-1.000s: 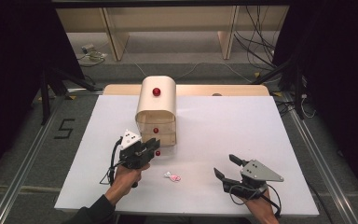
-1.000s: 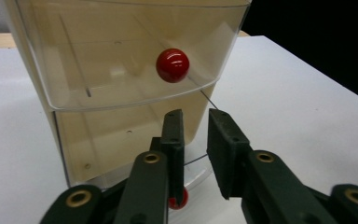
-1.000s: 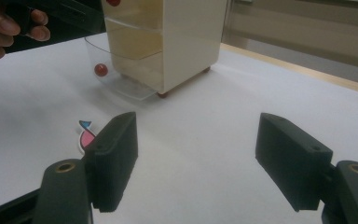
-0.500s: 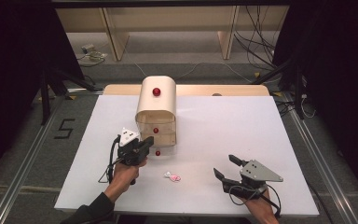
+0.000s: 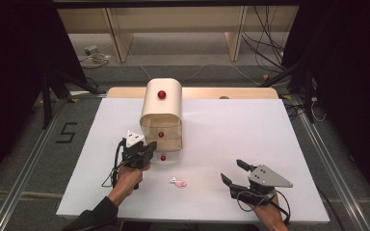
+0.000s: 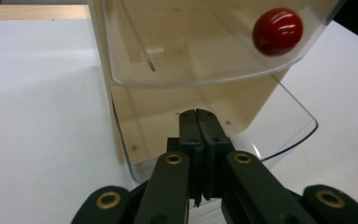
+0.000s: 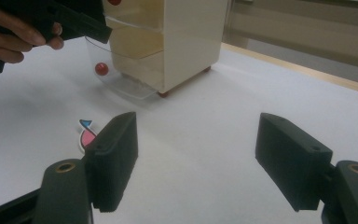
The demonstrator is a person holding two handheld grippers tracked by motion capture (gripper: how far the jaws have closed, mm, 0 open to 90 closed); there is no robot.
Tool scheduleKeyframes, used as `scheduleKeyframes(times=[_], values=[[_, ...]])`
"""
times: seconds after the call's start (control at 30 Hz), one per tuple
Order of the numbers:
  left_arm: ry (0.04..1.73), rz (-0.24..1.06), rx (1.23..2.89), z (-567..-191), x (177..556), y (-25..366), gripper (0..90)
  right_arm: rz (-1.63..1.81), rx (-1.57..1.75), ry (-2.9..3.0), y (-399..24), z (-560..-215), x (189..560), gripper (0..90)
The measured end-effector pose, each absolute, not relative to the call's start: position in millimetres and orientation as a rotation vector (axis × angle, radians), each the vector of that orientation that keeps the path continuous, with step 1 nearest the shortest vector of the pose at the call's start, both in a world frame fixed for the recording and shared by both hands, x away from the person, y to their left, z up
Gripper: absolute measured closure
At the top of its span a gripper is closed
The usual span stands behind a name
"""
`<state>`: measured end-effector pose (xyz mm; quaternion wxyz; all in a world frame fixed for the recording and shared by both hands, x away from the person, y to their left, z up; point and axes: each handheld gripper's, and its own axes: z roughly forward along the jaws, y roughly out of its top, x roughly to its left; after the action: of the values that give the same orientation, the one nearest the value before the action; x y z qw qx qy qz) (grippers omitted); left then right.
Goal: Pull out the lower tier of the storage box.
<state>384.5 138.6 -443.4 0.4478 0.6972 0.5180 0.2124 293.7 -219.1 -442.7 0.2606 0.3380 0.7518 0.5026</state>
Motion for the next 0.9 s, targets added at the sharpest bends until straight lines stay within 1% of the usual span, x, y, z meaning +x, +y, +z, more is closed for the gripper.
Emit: scheduleKeyframes(times=[0.23, 0.9], values=[[1.302, 0.519, 1.748, -446.1, 387.6, 138.7, 88.9, 1.359, 0.920, 2.038, -218.9, -442.8, 293.3, 30.6], [1.291, 0.507, 1.784, -446.8, 384.6, 137.6, 88.8, 1.360, 0.914, 2.034, -219.7, -442.4, 293.3, 30.8]])
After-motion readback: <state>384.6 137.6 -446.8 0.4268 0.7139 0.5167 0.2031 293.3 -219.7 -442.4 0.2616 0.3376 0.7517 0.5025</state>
